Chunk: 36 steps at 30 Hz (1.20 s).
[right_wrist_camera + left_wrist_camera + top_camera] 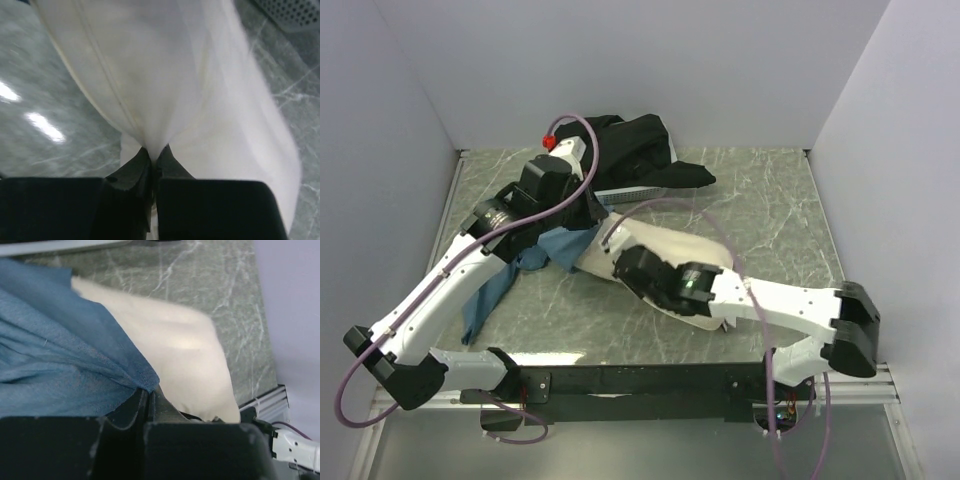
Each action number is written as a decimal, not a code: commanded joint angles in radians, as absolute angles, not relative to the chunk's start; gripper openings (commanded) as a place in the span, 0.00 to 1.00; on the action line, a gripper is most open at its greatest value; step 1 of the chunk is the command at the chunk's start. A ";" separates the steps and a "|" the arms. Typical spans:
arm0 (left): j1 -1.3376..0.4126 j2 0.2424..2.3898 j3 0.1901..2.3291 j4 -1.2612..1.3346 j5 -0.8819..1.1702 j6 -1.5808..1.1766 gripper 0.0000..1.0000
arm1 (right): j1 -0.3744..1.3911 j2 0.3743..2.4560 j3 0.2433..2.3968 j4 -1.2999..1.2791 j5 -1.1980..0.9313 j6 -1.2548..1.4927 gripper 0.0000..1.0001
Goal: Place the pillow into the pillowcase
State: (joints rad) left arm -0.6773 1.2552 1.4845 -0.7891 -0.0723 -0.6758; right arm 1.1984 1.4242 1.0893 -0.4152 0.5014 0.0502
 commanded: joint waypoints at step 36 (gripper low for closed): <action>-0.770 0.994 1.098 -0.597 -0.600 -0.600 0.86 | 0.730 1.273 1.163 -0.275 -0.333 0.385 0.00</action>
State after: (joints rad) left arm -0.7692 0.9752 1.1339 -0.7307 -0.5705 -0.6640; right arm 0.7506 1.2606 1.1538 -0.3580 -0.3069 0.3893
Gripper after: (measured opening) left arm 0.871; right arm 0.028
